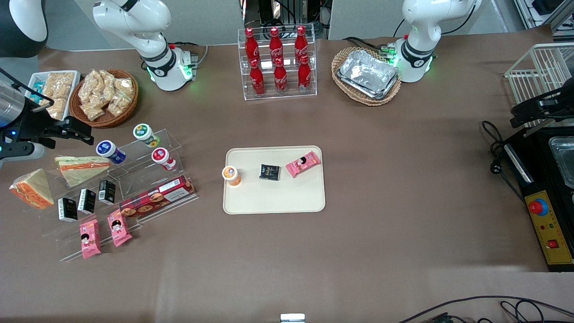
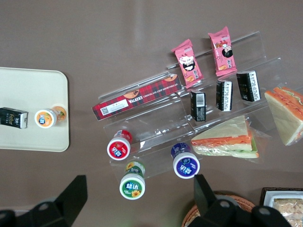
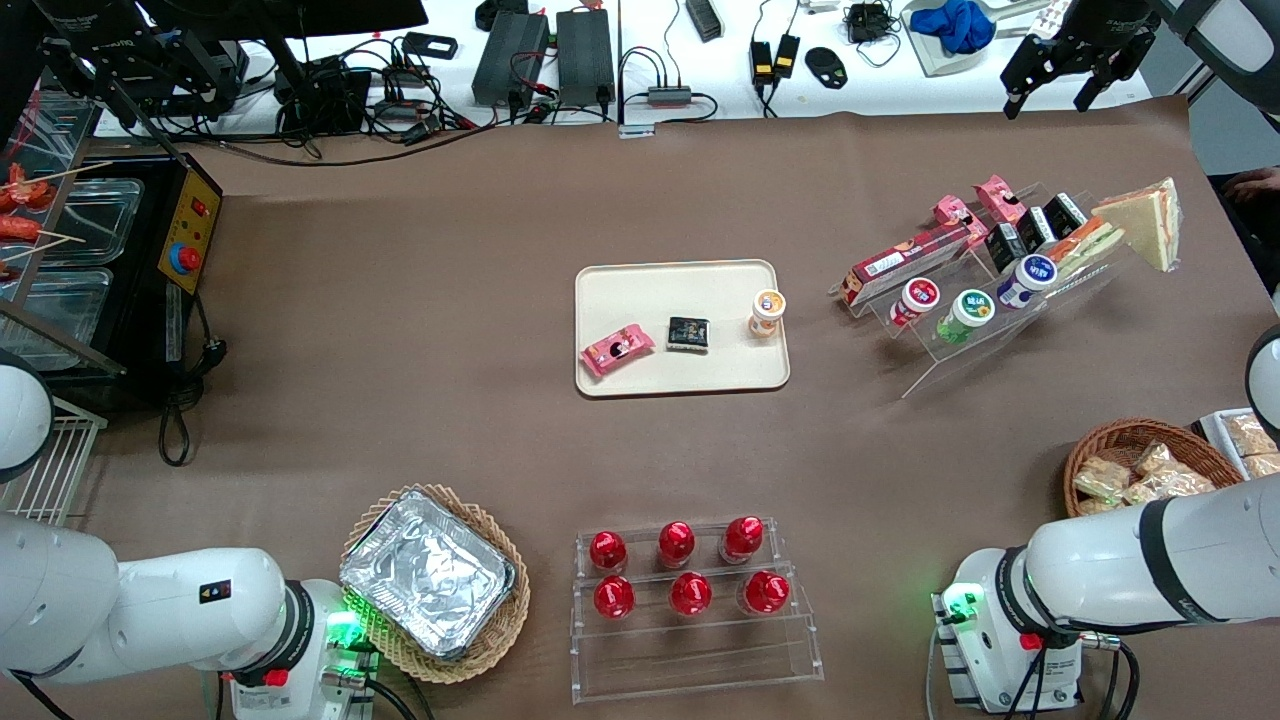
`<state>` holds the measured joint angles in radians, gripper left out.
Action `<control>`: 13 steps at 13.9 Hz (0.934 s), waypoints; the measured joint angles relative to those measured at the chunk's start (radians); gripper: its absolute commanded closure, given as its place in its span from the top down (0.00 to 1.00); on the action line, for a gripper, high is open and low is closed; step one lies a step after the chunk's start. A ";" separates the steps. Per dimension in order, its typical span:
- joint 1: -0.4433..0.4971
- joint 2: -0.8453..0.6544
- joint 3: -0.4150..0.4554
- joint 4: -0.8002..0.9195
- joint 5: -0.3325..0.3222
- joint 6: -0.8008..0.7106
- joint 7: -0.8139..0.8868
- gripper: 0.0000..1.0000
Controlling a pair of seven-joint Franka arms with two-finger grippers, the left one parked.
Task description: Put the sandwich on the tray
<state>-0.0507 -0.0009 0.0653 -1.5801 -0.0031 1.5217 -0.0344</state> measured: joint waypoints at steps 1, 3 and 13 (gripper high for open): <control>0.001 -0.001 0.000 0.000 0.000 0.000 0.000 1.00; 0.002 -0.001 0.000 0.000 0.000 0.000 0.000 1.00; -0.003 -0.001 -0.049 0.001 0.000 0.003 -0.208 1.00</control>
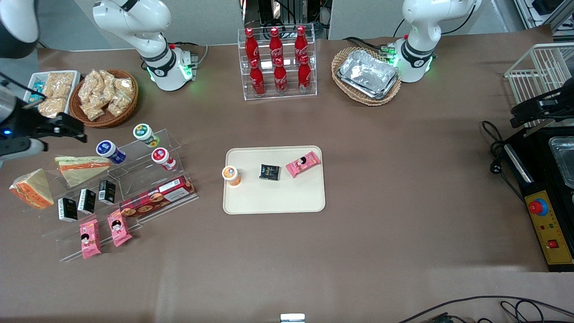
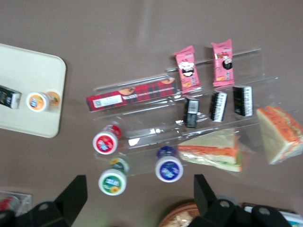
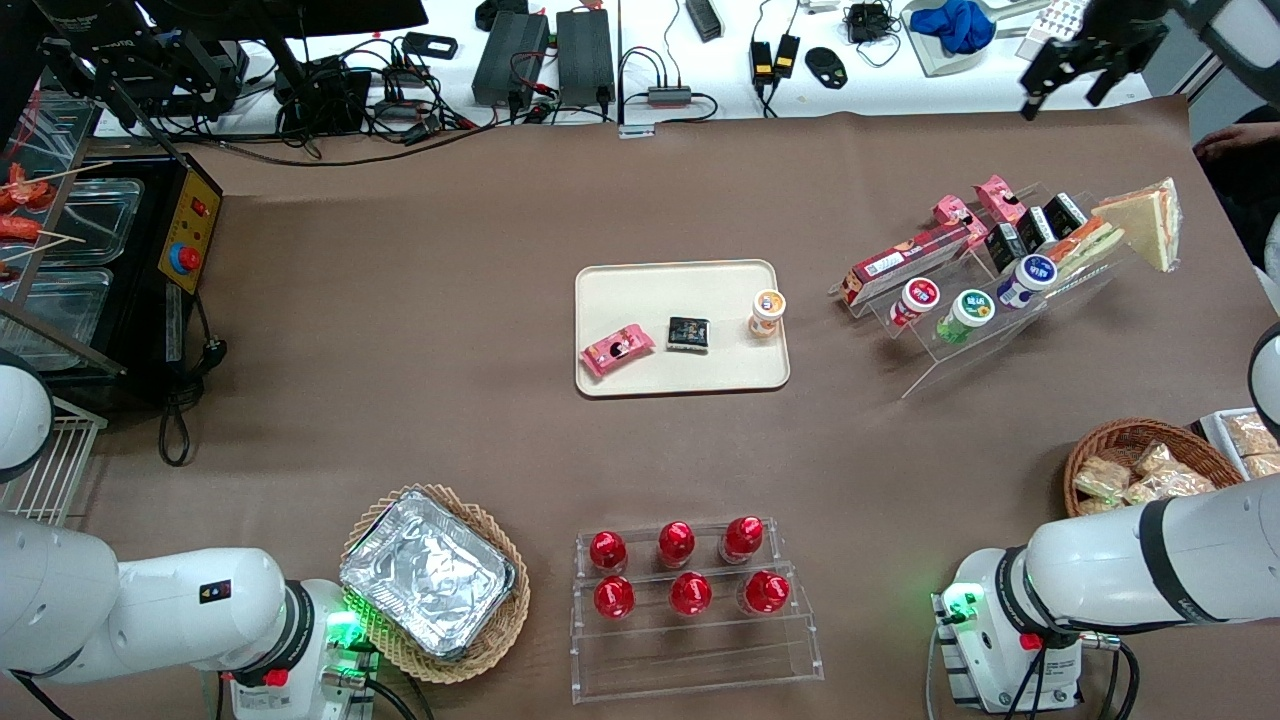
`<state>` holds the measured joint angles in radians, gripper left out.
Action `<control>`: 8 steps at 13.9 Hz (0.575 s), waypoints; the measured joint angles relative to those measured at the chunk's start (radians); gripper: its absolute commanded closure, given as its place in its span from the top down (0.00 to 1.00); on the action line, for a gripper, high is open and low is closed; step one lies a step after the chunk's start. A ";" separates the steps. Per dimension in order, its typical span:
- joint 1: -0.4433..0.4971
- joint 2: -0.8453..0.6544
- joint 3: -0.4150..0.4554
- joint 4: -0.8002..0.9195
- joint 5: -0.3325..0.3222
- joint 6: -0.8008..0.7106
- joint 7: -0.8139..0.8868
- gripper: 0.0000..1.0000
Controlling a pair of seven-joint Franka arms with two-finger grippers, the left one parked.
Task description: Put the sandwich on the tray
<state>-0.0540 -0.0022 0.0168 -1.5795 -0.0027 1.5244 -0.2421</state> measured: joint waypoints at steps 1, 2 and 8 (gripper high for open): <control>-0.003 0.000 -0.036 0.000 0.000 0.006 -0.074 1.00; -0.009 0.001 -0.066 0.000 0.000 0.016 -0.148 1.00; -0.017 0.030 -0.273 -0.002 0.000 0.121 -0.536 1.00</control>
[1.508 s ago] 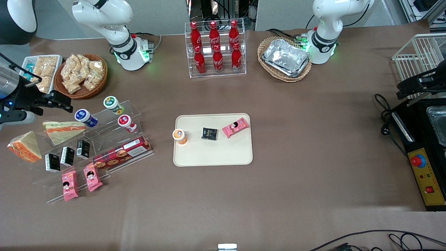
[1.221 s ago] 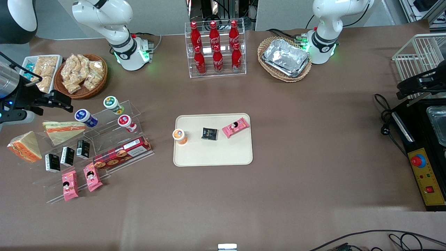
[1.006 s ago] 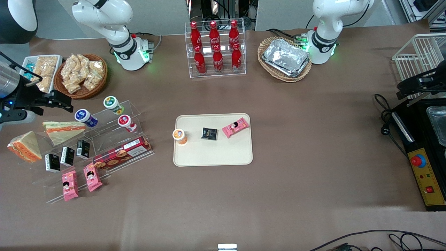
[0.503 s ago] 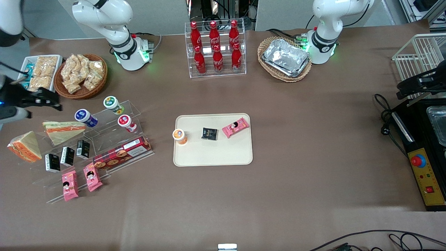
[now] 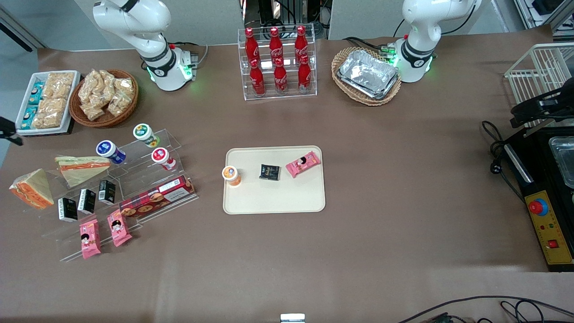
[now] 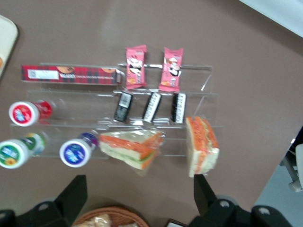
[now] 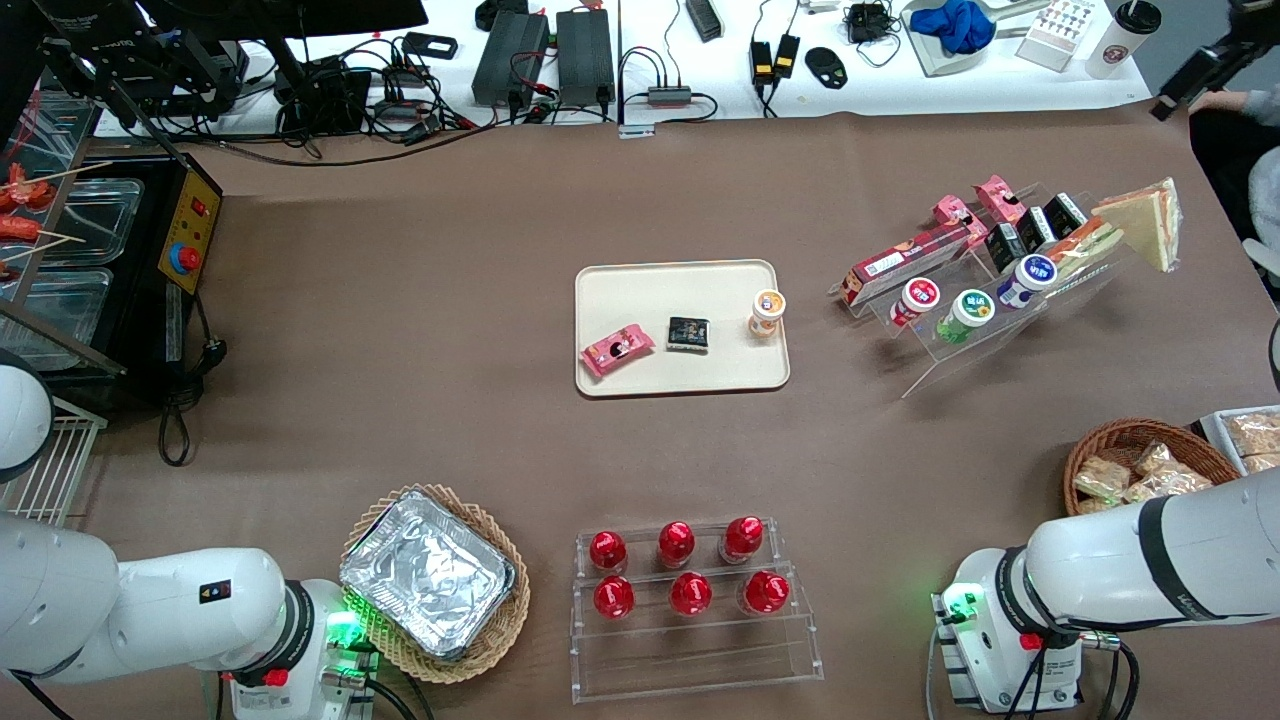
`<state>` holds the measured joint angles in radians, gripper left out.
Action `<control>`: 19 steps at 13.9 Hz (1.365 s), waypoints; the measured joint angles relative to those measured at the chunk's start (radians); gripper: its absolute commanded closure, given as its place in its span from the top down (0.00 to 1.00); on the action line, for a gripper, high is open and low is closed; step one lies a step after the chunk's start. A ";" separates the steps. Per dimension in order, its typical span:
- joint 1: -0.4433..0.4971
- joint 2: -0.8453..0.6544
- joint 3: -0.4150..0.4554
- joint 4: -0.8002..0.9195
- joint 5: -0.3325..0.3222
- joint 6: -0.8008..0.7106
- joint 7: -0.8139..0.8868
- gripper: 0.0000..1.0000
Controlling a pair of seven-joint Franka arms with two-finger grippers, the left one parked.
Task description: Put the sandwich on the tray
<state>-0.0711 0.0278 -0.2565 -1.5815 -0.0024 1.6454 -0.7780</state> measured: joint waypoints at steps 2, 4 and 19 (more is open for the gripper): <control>-0.001 0.013 -0.056 -0.001 0.000 0.012 -0.075 1.00; -0.010 0.024 -0.091 -0.006 0.009 0.016 -0.138 1.00; -0.116 0.148 -0.098 -0.114 0.051 0.228 -0.334 1.00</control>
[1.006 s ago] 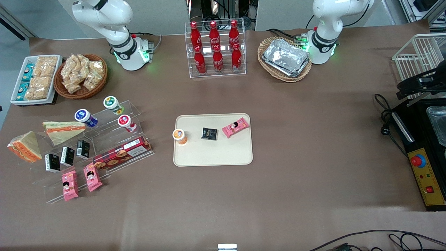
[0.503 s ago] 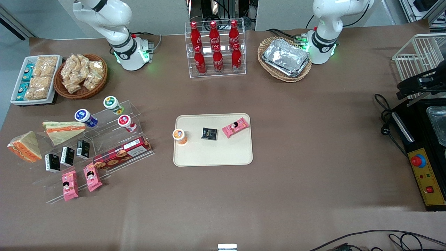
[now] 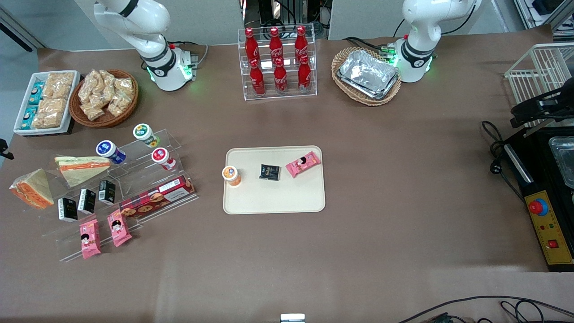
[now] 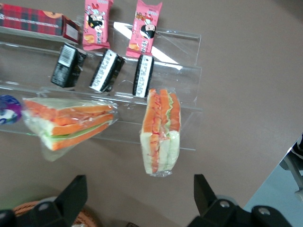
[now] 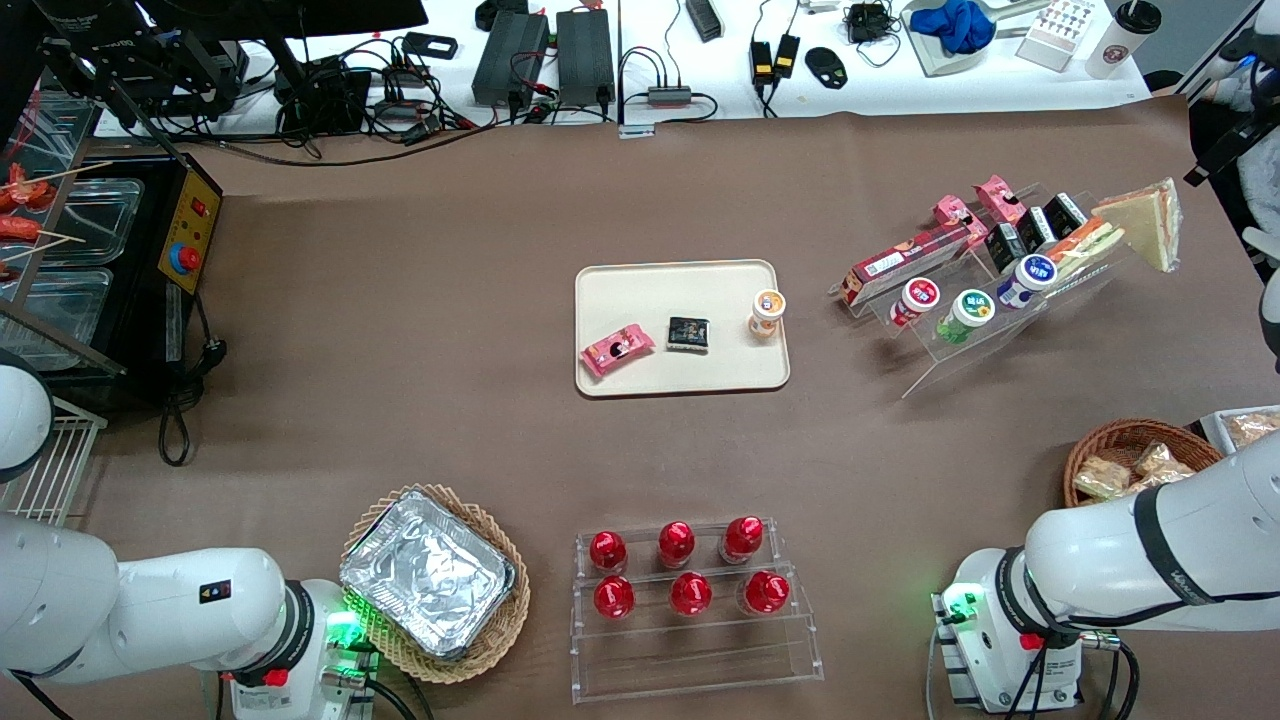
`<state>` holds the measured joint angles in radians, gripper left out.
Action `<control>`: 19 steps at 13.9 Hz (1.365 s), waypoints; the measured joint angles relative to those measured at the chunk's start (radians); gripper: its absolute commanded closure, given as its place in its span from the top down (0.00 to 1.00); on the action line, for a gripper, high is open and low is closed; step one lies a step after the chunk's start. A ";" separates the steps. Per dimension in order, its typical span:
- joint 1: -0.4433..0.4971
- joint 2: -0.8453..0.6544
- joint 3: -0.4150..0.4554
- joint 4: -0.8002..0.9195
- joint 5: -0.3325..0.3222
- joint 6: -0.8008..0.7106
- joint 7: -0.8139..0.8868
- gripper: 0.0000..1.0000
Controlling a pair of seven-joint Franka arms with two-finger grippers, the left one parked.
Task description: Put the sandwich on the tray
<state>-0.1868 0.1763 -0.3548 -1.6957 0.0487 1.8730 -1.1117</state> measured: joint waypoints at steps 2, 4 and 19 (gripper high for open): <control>-0.004 0.033 0.000 -0.005 0.000 0.039 -0.018 1.00; -0.006 0.065 0.000 -0.006 0.013 0.064 -0.038 1.00; -0.006 0.162 0.001 -0.081 0.073 0.237 -0.069 0.00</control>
<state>-0.1931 0.3381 -0.3534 -1.7769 0.1217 2.1095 -1.1803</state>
